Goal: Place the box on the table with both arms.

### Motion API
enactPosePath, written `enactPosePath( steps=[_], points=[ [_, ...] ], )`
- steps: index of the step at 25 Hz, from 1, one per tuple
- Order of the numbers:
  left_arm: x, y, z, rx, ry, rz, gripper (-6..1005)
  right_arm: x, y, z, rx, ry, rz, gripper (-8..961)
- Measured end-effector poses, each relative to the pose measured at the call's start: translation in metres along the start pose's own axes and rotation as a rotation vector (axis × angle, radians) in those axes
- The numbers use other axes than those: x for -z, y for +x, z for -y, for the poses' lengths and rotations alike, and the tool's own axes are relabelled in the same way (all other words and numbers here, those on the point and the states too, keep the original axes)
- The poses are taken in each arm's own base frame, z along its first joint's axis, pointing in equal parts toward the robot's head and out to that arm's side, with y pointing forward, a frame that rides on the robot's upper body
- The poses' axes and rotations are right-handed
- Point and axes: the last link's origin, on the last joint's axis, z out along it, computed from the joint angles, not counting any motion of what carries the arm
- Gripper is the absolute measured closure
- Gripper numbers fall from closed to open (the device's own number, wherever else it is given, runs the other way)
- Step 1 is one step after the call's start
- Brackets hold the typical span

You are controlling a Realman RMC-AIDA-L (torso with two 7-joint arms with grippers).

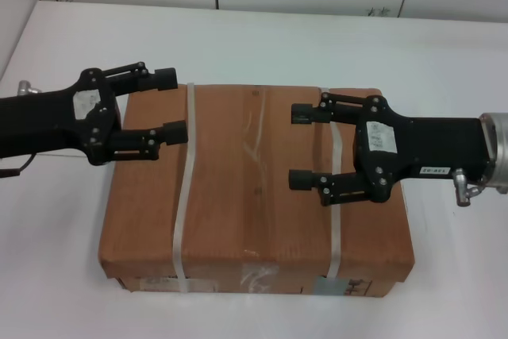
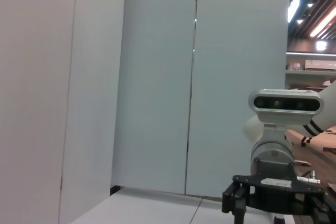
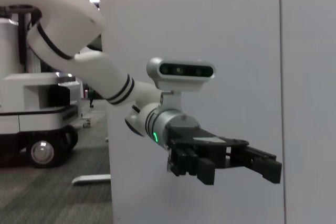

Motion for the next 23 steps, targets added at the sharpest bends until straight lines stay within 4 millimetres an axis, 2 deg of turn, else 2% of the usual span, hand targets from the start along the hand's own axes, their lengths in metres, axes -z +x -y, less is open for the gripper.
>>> enactPosePath(
  steps=[7, 11, 23],
  points=[
    [-0.013, -0.006, -0.007, 0.015, -0.022, -0.024, 167, 0.002, 0.001, -0.002, -0.016, -0.001, 0.004, 91],
    [-0.022, -0.001, -0.004, 0.013, -0.042, -0.034, 168, 0.004, 0.000, -0.003, -0.023, -0.006, 0.012, 91],
    [-0.031, -0.011, -0.008, 0.028, -0.021, -0.040, 169, 0.008, 0.004, -0.005, -0.036, 0.013, 0.002, 91]
  ],
)
